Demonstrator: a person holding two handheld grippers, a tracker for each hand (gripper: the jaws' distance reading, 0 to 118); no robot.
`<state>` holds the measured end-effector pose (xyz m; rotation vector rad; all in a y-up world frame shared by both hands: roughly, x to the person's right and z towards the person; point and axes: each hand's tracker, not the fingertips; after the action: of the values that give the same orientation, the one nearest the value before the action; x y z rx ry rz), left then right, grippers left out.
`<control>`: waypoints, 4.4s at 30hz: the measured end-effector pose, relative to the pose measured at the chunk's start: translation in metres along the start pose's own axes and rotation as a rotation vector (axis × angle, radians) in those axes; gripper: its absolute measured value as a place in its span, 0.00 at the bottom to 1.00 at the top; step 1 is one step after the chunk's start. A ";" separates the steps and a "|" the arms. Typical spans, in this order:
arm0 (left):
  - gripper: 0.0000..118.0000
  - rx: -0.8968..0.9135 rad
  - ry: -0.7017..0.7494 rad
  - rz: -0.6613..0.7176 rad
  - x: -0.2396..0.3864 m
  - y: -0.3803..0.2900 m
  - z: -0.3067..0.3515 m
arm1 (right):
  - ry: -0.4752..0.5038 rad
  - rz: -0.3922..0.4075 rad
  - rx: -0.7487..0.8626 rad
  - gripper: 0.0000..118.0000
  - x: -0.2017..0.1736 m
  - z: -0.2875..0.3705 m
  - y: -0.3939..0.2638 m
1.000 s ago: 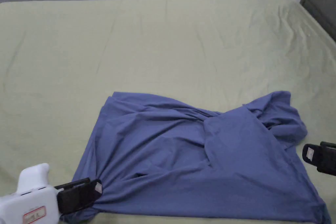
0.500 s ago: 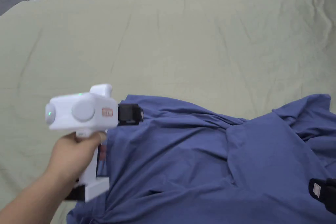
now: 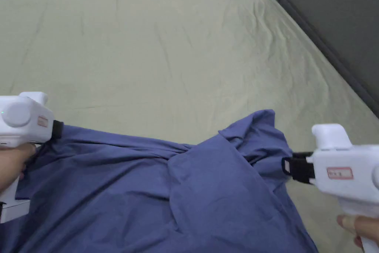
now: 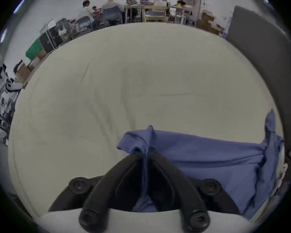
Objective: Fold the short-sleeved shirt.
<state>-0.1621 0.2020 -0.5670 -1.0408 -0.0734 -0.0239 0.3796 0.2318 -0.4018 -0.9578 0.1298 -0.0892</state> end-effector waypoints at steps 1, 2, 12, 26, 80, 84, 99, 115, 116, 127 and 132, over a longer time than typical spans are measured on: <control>0.01 0.012 -0.019 0.030 -0.008 0.004 0.010 | -0.006 -0.018 0.003 0.13 0.007 -0.011 0.021; 0.01 0.028 0.005 0.027 -0.007 -0.003 0.007 | -0.011 -0.019 -0.006 0.57 0.016 -0.025 0.042; 0.01 0.063 -0.001 0.055 -0.025 -0.003 0.041 | -0.177 0.004 -0.328 0.66 0.015 -0.116 0.074; 0.01 0.192 0.002 0.174 -0.055 0.024 0.119 | -0.287 0.429 0.139 0.02 -0.038 0.014 0.126; 0.01 0.072 -0.001 0.204 -0.057 0.021 0.094 | -0.260 0.169 -0.028 0.02 -0.042 -0.029 0.180; 0.01 0.034 -0.084 0.258 -0.066 -0.054 0.104 | -0.224 0.216 -0.092 0.02 -0.023 -0.017 0.099; 0.01 -0.083 -0.162 0.182 -0.074 -0.229 0.172 | -0.158 0.267 -0.239 0.02 -0.027 0.049 -0.103; 0.45 -0.028 -0.170 0.490 -0.096 -0.259 0.134 | -0.106 0.089 -0.350 0.61 -0.017 0.029 -0.100; 0.98 0.043 -0.181 0.503 -0.096 -0.257 0.151 | -0.099 0.080 -0.276 0.98 -0.022 0.050 -0.093; 0.00 0.006 -0.042 0.225 -0.007 -0.290 0.197 | 0.025 -0.016 -0.024 0.02 -0.081 0.082 -0.104; 0.74 0.055 -0.096 0.337 -0.067 -0.288 0.152 | 0.080 -0.051 -0.074 0.02 -0.081 0.069 -0.131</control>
<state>-0.2521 0.1859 -0.2473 -0.9881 0.0147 0.3326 0.3072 0.2234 -0.2491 -1.0324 0.1834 -0.1709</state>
